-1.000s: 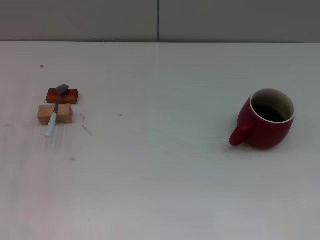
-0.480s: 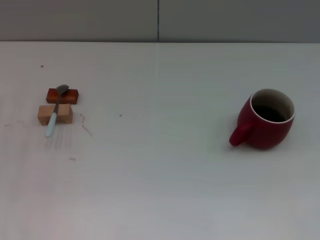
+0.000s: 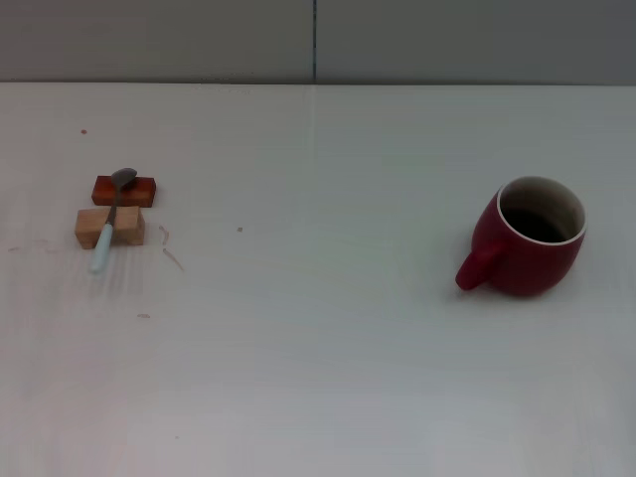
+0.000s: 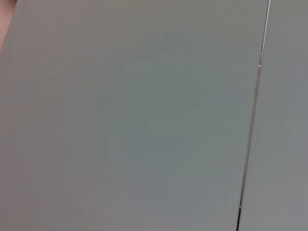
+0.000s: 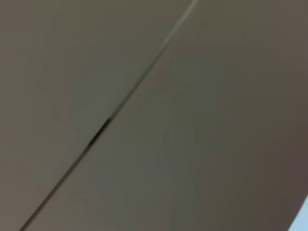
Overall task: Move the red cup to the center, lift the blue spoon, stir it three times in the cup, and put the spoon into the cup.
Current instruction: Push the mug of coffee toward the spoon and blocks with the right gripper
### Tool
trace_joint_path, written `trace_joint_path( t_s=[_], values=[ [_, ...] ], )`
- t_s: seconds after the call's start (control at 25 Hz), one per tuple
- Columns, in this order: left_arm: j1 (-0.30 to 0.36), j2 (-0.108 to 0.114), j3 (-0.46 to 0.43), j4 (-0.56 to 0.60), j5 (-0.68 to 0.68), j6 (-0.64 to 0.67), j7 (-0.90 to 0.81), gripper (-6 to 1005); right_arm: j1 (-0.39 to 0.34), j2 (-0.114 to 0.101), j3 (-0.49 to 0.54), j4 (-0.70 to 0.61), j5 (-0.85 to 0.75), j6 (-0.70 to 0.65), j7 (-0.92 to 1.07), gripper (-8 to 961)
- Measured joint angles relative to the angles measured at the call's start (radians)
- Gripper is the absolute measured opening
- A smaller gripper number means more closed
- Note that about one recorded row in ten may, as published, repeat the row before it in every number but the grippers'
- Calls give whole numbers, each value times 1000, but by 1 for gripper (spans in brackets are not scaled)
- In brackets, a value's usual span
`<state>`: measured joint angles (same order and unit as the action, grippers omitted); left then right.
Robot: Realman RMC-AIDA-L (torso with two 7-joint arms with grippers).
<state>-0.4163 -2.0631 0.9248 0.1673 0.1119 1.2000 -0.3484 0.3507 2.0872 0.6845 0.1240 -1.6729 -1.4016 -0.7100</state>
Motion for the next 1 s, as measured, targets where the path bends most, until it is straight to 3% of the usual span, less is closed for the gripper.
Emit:
trace_joint_path(
  t_s=[0.52, 0.72, 1.0],
  values=[
    [-1, 0, -1, 2, 0, 3, 0, 810, -51, 3, -196, 82, 0, 9, -607, 108],
    [1, 0, -1, 1, 0, 4, 0, 808, -60, 4, -281, 91, 0, 52, -667, 108],
    [6, 0, -5, 2, 0, 4, 0, 806, -68, 5, -315, 127, 1, 113, -669, 108]
  ],
)
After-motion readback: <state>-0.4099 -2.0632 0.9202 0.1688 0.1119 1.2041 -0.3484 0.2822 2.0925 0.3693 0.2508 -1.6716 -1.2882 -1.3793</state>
